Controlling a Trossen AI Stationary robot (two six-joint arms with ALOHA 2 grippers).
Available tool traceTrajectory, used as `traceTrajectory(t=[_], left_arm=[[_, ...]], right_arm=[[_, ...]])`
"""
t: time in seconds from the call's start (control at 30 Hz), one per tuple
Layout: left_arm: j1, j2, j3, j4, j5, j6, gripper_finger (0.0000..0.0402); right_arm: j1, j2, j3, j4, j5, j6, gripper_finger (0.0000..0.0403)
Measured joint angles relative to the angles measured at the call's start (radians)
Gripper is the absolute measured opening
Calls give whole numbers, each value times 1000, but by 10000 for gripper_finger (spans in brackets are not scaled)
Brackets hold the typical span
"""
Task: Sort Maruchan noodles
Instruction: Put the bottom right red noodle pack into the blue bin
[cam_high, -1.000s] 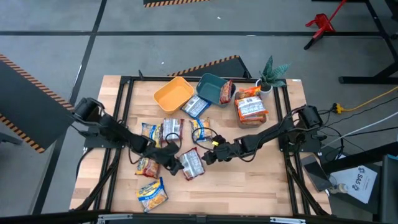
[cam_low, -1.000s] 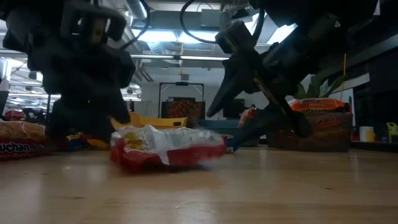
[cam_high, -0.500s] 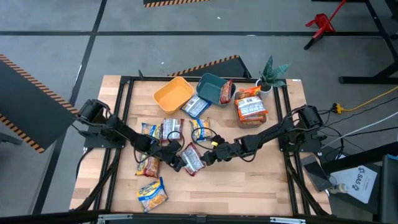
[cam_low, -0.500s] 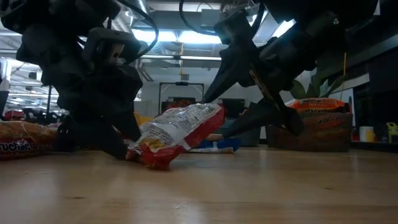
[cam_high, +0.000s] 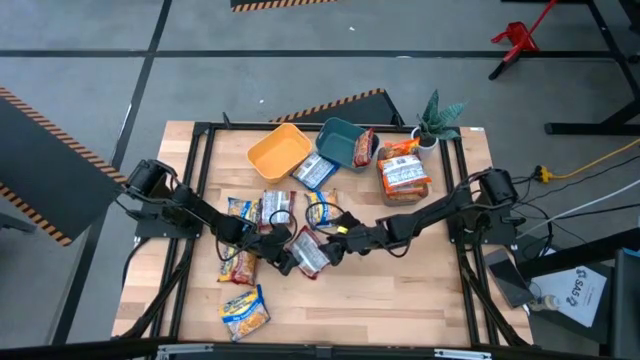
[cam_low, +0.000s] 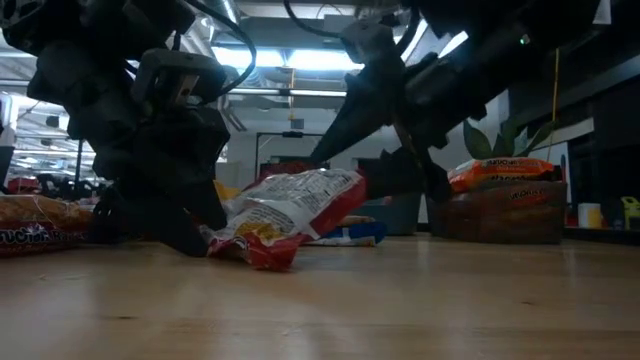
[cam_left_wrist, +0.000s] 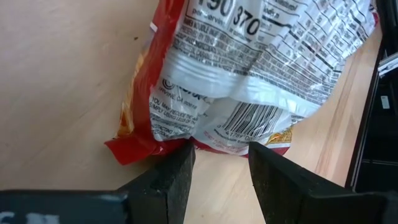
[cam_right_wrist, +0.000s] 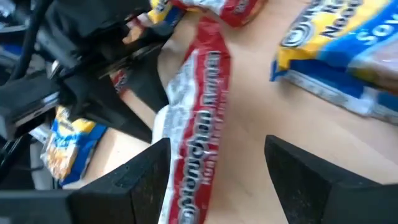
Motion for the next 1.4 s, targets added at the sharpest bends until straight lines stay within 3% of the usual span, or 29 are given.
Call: traceTrajectory(t=[0.37, 0.63, 0.77, 0.93, 1.13, 1.27, 1.4], left_arm=[[10, 0, -1, -2, 1, 4, 153], [20, 0, -1, -2, 2, 4, 153], [22, 0, -1, -2, 2, 4, 153], [22, 1, -1, 4, -3, 7, 153], [23, 2, -3, 40, 18, 8, 153], [26, -17, -6, 88, 143, -37, 153], [5, -121, -4, 111, 225, -58, 153]], right_arm=[[-31, 58, 11, 56, -100, -55, 246], [-41, 127, 99, 56, -200, -106, 242], [-46, 128, 132, 16, -207, -127, 197], [-44, 126, 158, -45, -207, -117, 89], [-44, 125, 159, -58, -227, -84, 84], [-41, 120, 182, -88, -244, -67, 84], [-41, 96, 237, -135, -197, -67, 84]])
